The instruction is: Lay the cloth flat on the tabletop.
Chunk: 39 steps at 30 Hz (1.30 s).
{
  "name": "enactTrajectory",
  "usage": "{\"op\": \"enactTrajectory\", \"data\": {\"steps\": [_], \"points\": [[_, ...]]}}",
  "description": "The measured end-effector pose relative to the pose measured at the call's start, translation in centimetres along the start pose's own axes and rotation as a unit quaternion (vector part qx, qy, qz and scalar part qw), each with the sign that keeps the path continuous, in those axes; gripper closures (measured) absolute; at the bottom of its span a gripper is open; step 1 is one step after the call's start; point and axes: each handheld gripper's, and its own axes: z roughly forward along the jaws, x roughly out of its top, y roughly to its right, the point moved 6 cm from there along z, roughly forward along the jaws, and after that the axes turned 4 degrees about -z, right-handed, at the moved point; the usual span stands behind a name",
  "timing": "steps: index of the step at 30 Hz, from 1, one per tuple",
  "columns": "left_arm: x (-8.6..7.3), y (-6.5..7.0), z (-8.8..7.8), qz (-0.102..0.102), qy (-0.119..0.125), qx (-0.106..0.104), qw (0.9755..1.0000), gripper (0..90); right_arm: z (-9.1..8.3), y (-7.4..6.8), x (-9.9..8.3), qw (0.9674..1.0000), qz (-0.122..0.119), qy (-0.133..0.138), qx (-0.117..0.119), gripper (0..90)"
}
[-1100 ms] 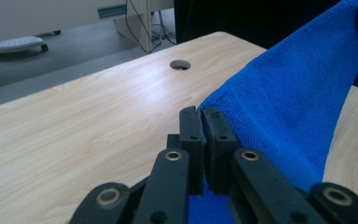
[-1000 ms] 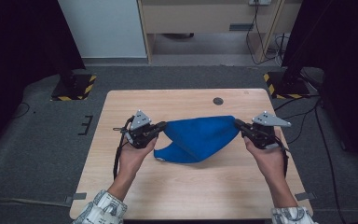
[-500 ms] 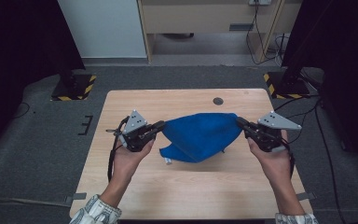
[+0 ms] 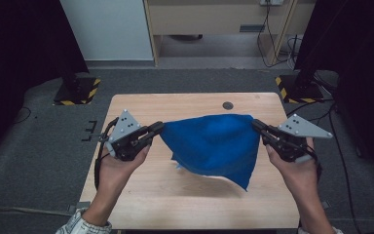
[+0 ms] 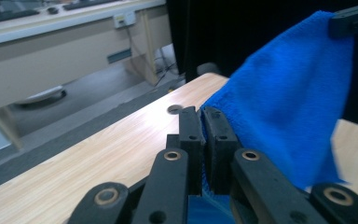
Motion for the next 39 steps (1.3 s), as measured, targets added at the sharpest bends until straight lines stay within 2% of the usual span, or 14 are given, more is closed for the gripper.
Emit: {"op": "enactTrajectory", "data": {"steps": [3, 5, 6, 11, 13, 15, 21, 27, 29, 31, 33, 35, 37, 39], "points": [[-0.6, -1.4, 2.7, -0.014, -0.036, 0.008, 0.9992, 86.4, 2.3, 1.3, -1.3, 0.9996, 0.007, -0.028, -0.006, 87.9], [-1.5, -2.3, 5.1, -0.032, -0.059, 0.002, 0.9977, 86.1, 4.4, 2.3, -2.6, 0.9987, 0.011, -0.048, -0.008, 87.9], [-2.1, -2.8, 6.5, -0.028, -0.073, 0.011, 0.9969, 86.0, 5.6, 2.8, -3.4, 0.9981, 0.016, -0.060, -0.007, 87.9], [-5.4, -5.3, 13.0, -0.058, -0.127, 0.018, 0.9900, 85.6, 11.2, 4.9, -7.3, 0.9935, 0.031, -0.109, -0.012, 87.9], [-6.2, -6.2, 15.0, -0.070, -0.138, 0.018, 0.9878, 85.4, 13.0, 5.5, -8.6, 0.9911, 0.032, -0.128, -0.016, 87.9], [-6.9, -7.1, 16.6, -0.068, -0.152, 0.024, 0.9858, 85.2, 14.6, 5.9, -9.6, 0.9890, 0.035, -0.143, -0.018, 87.8], [-8.7, -10.1, 19.5, -0.099, -0.189, 0.048, 0.9757, 85.1, 18.2, 7.5, -11.8, 0.9817, 0.046, -0.182, -0.030, 87.7], [-9.9, -11.5, 20.5, -0.112, -0.210, 0.062, 0.9693, 85.7, 21.1, 8.5, -13.3, 0.9757, 0.063, -0.208, -0.032, 87.0], [-10.1, -11.8, 20.6, -0.116, -0.210, 0.066, 0.9686, 85.8, 22.0, 8.5, -13.5, 0.9749, 0.070, -0.209, -0.029, 87.1], [-10.0, -12.0, 20.7, -0.116, -0.198, 0.069, 0.9709, 85.7, 22.6, 8.5, -13.7, 0.9738, 0.081, -0.210, -0.028, 84.7], [-10.1, -12.3, 21.1, -0.115, -0.186, 0.075, 0.9729, 82.5, 23.1, 8.6, -13.9, 0.9736, 0.080, -0.212, -0.027, 69.9], [-10.2, -12.8, 21.3, -0.121, -0.175, 0.090, 0.9730, 66.9, 23.3, 8.7, -13.8, 0.9728, 0.075, -0.216, -0.039, 55.5], [-10.0, -12.8, 21.2, -0.125, -0.165, 0.089, 0.9743, 56.3, 22.9, 8.6, -13.3, 0.9755, 0.067, -0.203, -0.051, 43.3], [-9.8, -12.7, 20.7, -0.110, -0.173, 0.090, 0.9747, 49.2, 22.5, 8.3, -12.8, 0.9764, 0.057, -0.202, -0.051, 36.9]]}}
